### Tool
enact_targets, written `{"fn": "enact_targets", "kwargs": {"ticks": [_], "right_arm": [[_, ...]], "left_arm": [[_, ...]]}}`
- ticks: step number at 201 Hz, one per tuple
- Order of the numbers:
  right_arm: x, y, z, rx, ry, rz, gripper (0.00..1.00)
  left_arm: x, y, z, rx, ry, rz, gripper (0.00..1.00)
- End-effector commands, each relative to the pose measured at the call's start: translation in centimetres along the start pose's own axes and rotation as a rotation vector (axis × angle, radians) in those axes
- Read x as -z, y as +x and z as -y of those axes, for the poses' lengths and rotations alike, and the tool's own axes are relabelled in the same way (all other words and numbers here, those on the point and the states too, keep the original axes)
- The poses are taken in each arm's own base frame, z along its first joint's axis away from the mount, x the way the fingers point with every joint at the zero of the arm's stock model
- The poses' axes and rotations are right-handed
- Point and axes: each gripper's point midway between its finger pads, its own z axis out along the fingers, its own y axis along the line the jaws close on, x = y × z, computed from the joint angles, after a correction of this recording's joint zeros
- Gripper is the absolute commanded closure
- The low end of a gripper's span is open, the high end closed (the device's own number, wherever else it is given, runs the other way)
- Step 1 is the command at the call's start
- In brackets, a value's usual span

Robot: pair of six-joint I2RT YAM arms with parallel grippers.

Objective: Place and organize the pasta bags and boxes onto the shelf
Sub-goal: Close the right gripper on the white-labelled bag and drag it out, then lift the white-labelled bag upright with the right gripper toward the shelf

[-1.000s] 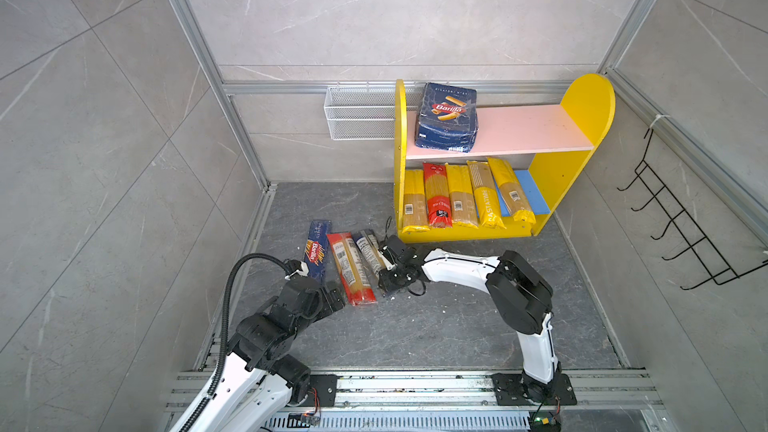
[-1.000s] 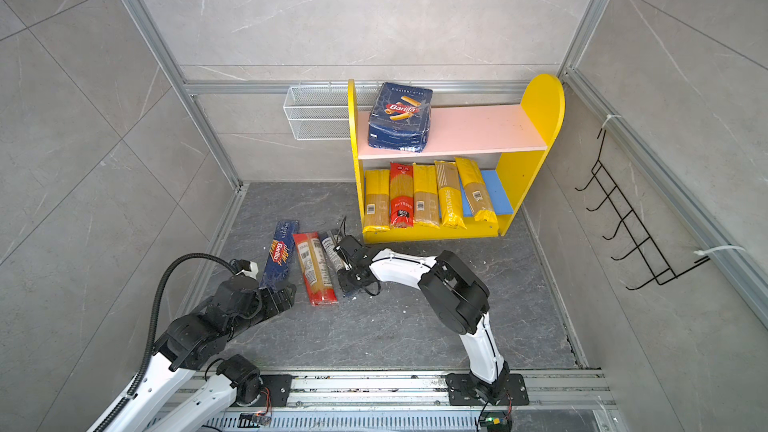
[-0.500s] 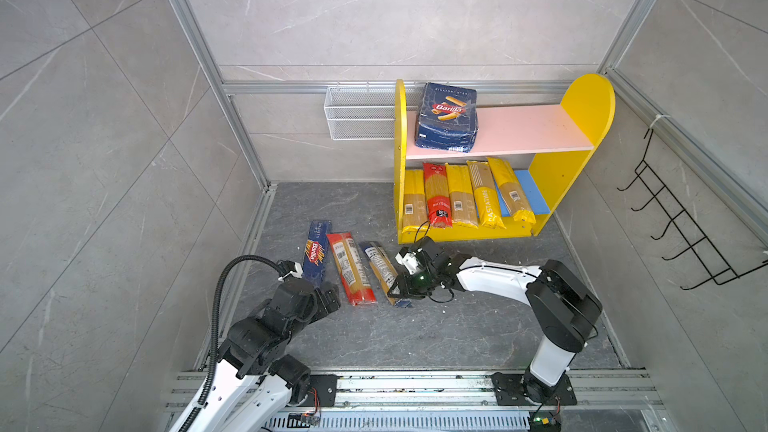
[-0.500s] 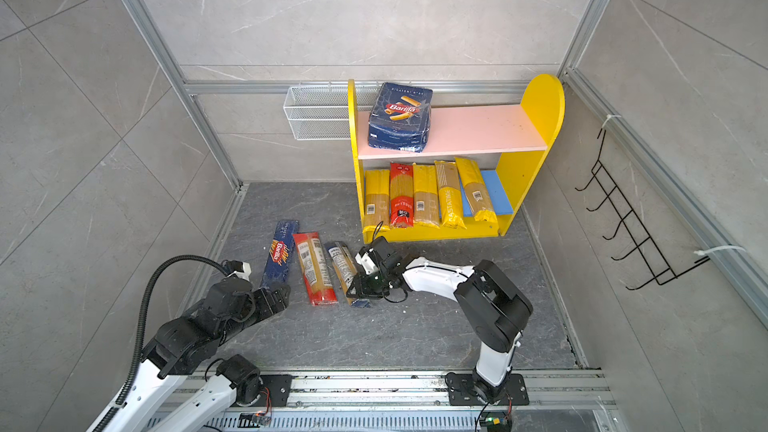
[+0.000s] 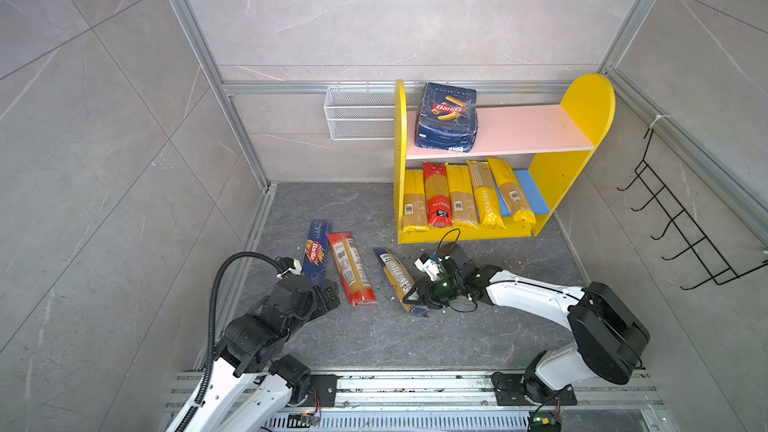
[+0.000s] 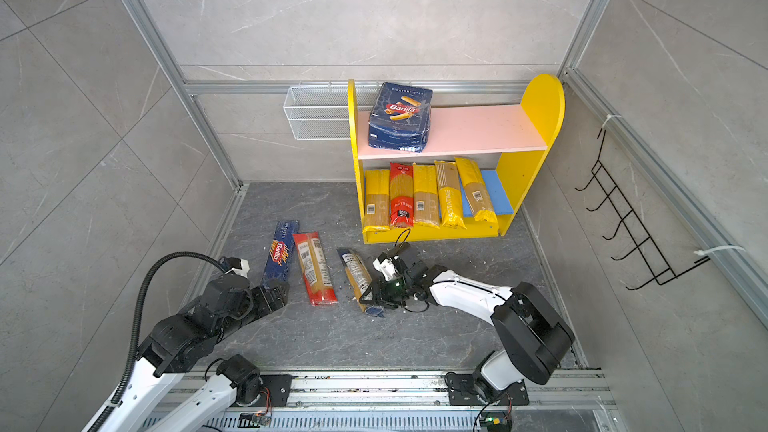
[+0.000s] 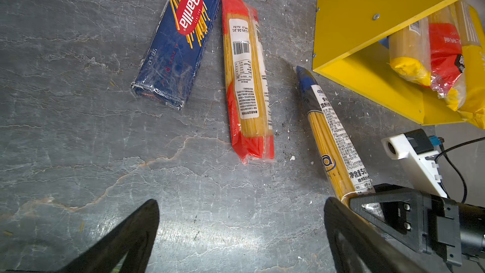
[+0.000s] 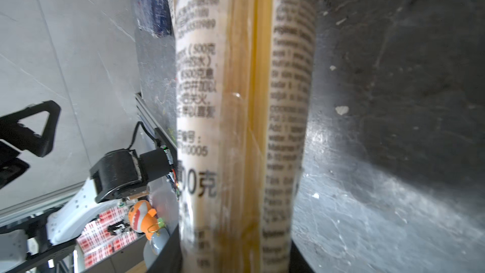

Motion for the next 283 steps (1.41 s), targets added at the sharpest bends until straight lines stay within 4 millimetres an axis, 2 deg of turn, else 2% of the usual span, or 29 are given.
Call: {"fn": "enact_targets", "kwargs": {"ticks": [1,60,137,191,246,283], "right_arm": [[2.5,-1.4,-5.1,0.117,-0.188,0.082,0.85],[5.6,0.2,-6.3,0.146,-0.213,0.109,0.85],[10.0,3.7,-7.6,0.201,-0.241,0.157,0.85],[14.3,5.3,-9.0,0.258,-0.208,0.232,0.84],[18.7,5.6,-10.4,0.273,-0.149,0.336,0.84],[22.6,5.8,-12.4,0.322,-0.097,0.42,0.84]], "left_arm": [[0.9,-1.2,0.2,-0.017,-0.009,0.033,0.0],[1.2,-1.8,0.5,-0.022,-0.015,0.038,0.0],[1.3,-2.3,1.2,-0.025,-0.013,0.039,0.0],[1.2,-2.7,2.0,-0.025,0.005,0.036,0.0],[1.1,-3.3,3.4,-0.049,0.039,0.033,0.0],[1.1,-3.8,4.4,-0.064,0.07,0.036,0.0]]}}
